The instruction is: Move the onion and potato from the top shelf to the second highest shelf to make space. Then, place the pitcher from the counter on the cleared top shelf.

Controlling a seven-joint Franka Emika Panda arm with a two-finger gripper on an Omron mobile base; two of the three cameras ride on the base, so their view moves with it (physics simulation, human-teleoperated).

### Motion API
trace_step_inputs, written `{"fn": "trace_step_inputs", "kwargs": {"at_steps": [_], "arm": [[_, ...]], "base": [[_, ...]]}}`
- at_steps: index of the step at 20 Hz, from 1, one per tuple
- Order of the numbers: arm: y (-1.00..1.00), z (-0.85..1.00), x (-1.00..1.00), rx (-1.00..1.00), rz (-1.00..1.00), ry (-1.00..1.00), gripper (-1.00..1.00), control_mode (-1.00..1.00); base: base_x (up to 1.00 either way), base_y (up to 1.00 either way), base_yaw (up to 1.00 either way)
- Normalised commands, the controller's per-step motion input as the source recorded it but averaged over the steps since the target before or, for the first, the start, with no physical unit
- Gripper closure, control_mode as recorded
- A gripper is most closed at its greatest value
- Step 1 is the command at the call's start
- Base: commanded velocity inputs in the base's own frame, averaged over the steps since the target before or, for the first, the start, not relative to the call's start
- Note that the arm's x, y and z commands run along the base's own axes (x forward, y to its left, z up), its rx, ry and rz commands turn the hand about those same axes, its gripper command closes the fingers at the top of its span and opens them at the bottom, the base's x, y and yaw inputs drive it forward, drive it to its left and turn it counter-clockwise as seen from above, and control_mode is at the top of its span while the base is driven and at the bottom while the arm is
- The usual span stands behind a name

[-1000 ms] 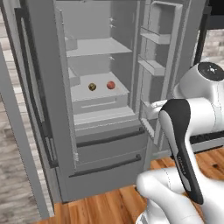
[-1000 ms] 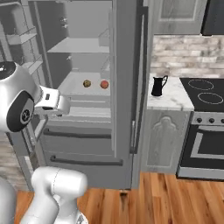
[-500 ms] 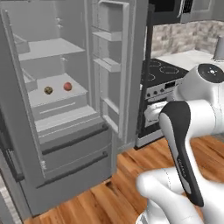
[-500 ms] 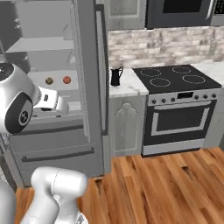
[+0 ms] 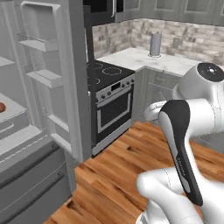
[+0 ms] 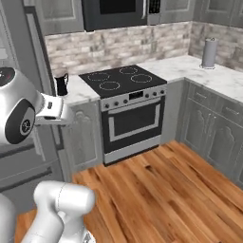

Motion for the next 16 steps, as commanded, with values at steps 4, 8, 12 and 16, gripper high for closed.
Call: {"fn": "trace_step_inputs", "kwargs": {"at_steps": [4,8,12,16], "arm": [[0.0,0.0,0.0,0.0,0.0,0.0,-1.0,1.0],[0.0,0.0,0.0,0.0,0.0,0.0,-1.0,1.0],[0.0,0.0,0.0,0.0,0.0,0.0,-1.0,1.0],[0.0,0.0,0.0,0.0,0.0,0.0,-1.0,1.0]], "base": [[0.47,-0.37,-0.43],[0.74,-0.23,-0.19],[0.69,-0.23,0.02],[0.7,-0.2,0.22]]}}
